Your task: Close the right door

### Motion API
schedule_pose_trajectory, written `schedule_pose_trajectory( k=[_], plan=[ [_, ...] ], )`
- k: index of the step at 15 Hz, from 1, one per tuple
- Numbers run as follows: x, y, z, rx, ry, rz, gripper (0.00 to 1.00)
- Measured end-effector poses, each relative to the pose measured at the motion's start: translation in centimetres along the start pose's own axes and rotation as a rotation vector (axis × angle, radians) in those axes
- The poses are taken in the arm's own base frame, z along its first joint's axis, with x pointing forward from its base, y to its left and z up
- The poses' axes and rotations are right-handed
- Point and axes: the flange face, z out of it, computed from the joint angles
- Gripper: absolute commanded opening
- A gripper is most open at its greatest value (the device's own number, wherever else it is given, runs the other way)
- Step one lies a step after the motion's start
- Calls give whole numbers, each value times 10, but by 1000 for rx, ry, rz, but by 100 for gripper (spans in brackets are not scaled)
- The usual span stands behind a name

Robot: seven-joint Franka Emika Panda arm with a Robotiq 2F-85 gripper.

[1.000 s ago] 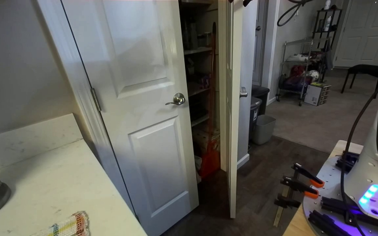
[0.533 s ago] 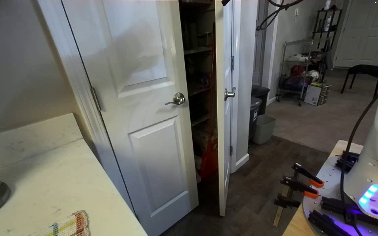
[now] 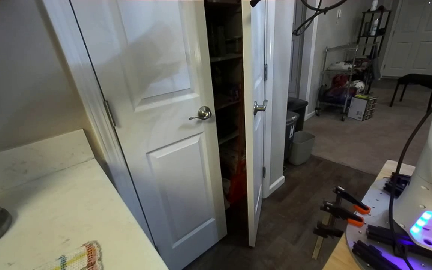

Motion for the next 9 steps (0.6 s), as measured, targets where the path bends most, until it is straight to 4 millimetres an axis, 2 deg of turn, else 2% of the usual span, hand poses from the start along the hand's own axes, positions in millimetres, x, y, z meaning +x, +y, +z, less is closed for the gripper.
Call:
schedule_pose_trajectory(
  k=[4,9],
  plan=[
    [0,1,0,-6,1,3,100],
    [0,34,-13,-126,41,24,100]
  ],
)
